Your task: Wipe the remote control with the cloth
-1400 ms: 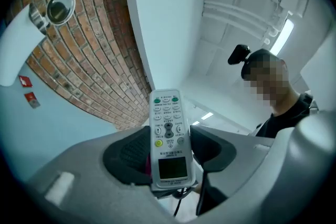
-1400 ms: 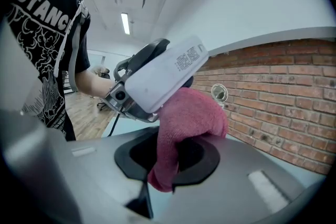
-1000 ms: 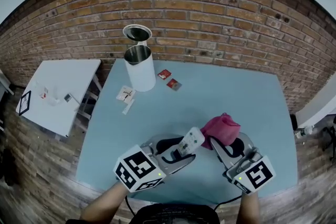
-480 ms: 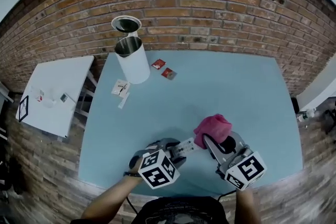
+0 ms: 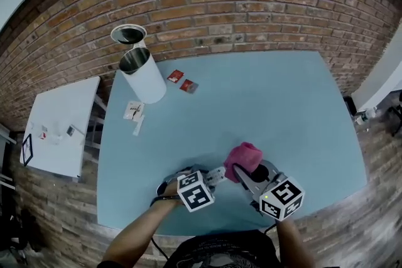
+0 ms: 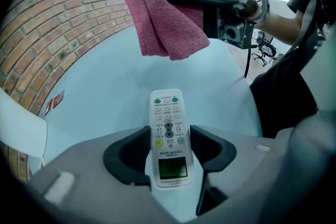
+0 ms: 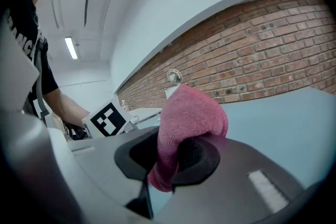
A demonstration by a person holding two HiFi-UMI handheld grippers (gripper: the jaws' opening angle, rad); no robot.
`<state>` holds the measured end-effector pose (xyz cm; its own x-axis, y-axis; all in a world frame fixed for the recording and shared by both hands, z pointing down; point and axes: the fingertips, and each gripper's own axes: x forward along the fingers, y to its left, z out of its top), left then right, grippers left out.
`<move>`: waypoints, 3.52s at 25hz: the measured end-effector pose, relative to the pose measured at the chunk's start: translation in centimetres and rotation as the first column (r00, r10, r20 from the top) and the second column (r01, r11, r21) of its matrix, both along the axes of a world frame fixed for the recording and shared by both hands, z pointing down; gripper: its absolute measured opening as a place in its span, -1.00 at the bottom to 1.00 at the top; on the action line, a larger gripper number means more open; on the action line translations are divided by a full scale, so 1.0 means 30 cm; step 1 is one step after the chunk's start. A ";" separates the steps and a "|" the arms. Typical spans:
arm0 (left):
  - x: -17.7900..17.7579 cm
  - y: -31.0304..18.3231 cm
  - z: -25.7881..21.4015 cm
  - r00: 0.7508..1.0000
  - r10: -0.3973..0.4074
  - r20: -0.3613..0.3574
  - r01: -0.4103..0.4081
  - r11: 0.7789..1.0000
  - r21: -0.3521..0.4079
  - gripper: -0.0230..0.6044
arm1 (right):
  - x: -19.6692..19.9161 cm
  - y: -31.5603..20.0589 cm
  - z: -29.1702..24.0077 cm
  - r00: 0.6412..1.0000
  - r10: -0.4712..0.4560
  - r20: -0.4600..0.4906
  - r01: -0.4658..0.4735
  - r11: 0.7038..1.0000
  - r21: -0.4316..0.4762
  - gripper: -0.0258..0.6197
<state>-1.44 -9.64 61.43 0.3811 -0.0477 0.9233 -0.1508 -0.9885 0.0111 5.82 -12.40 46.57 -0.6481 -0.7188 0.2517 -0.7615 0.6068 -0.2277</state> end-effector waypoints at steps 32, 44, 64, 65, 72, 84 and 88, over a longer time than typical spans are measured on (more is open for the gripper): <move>-0.236 0.013 0.005 0.996 -0.090 -0.027 0.089 0.995 -0.040 -0.06 | -0.269 0.026 0.125 0.982 -0.146 0.117 0.163 0.976 -0.145 -0.73; -0.200 0.026 0.048 0.997 -0.074 0.000 0.074 0.997 -0.030 -0.07 | -0.428 -0.010 0.219 0.964 -0.108 0.244 0.176 0.945 -0.277 -0.73; -0.215 0.028 0.060 0.994 -0.091 0.056 0.097 0.989 -0.110 -0.08 | -0.313 -0.001 0.304 0.973 -0.057 0.225 0.133 0.932 -0.338 -0.73; -0.215 0.029 0.060 0.994 -0.092 0.058 0.098 0.989 -0.111 -0.09 | -0.299 -0.002 0.305 0.973 -0.052 0.225 0.128 0.932 -0.340 -0.73; -0.214 0.029 0.060 0.993 -0.093 0.076 0.101 0.988 -0.120 -0.09 | -0.212 -0.009 0.311 0.971 -0.024 0.237 0.108 0.931 -0.348 -0.73; -0.215 0.029 0.064 0.987 -0.109 0.114 0.123 0.985 -0.123 -0.09 | -0.069 -0.034 0.330 0.964 -0.011 0.267 0.111 0.926 -0.362 -0.73; -0.217 0.032 0.065 0.987 -0.107 0.123 0.122 0.986 -0.116 -0.09 | -0.054 -0.040 0.313 0.953 -0.028 0.303 0.141 0.923 -0.358 -0.73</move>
<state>-7.93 -8.69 63.37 0.2702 0.0313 0.9623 -0.2703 -0.9568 0.1070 4.20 -13.59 55.95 -0.7866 -0.5484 0.2837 -0.5785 0.4939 -0.6491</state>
